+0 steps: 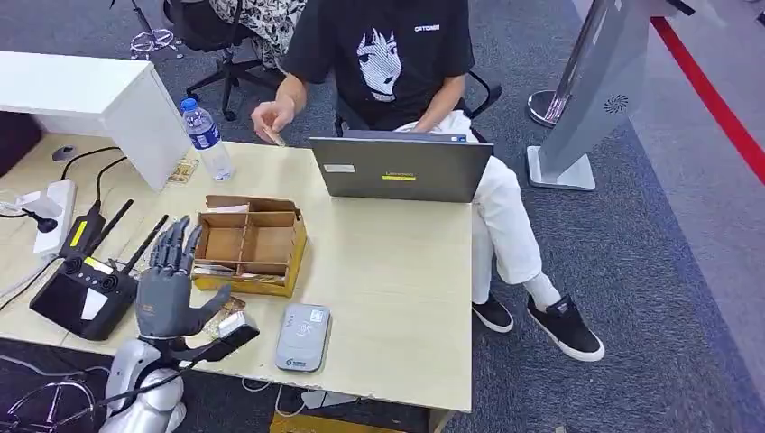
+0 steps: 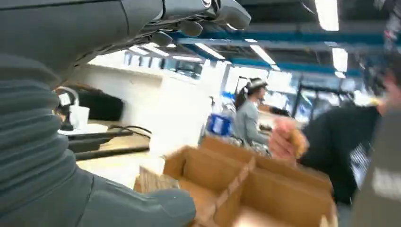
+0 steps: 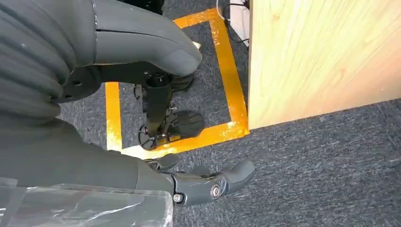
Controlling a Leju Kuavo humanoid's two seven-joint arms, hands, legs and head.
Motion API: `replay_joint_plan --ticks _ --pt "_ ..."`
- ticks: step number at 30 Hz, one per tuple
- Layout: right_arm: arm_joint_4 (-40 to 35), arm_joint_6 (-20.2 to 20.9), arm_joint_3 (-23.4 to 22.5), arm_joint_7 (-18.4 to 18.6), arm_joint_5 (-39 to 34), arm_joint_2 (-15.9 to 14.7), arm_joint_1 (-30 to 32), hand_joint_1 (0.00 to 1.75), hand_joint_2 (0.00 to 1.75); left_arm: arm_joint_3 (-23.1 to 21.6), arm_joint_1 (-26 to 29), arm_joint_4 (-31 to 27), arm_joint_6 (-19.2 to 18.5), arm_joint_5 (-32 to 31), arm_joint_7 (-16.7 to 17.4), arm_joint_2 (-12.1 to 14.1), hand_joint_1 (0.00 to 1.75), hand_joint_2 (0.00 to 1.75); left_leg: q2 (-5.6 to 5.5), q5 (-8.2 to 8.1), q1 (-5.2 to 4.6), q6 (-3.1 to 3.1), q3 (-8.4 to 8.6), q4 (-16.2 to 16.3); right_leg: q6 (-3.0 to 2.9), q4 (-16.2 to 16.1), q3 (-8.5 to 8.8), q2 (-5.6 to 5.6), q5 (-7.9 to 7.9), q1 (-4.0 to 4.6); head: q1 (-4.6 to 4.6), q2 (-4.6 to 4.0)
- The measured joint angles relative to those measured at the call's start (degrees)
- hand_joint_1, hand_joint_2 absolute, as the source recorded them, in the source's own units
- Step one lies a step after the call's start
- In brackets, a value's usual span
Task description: Pass the card to the sensor for recognition and then transmit it.
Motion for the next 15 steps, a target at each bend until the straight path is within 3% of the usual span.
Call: replay_joint_plan --ticks 5,10,15 --pt "0.0 0.2 -0.8 0.1 0.6 0.0 0.0 0.0 1.75 -4.2 0.3 0.5 -0.2 -7.2 4.9 0.6 0.0 1.75 0.0 0.0 0.0 0.0 -0.03 0.0 0.0 0.0 -0.03 0.0 0.0 0.0 0.02 0.0" --pt "0.0 0.2 -1.1 0.2 0.8 0.0 0.0 0.0 1.75 -7.4 0.0 1.9 -0.2 -10.1 7.5 1.6 0.0 1.75 0.0 0.0 0.01 0.0 -0.03 0.0 0.0 0.0 -0.05 0.0 0.01 0.0 0.02 0.0" --pt "0.0 0.2 -1.5 0.5 1.8 0.0 -0.1 0.0 1.75 -9.5 -1.2 4.0 4.7 -15.8 12.1 2.3 0.0 1.75 0.0 0.01 0.01 0.0 -0.05 0.0 0.0 0.0 -0.06 0.0 0.01 0.0 0.02 0.0"
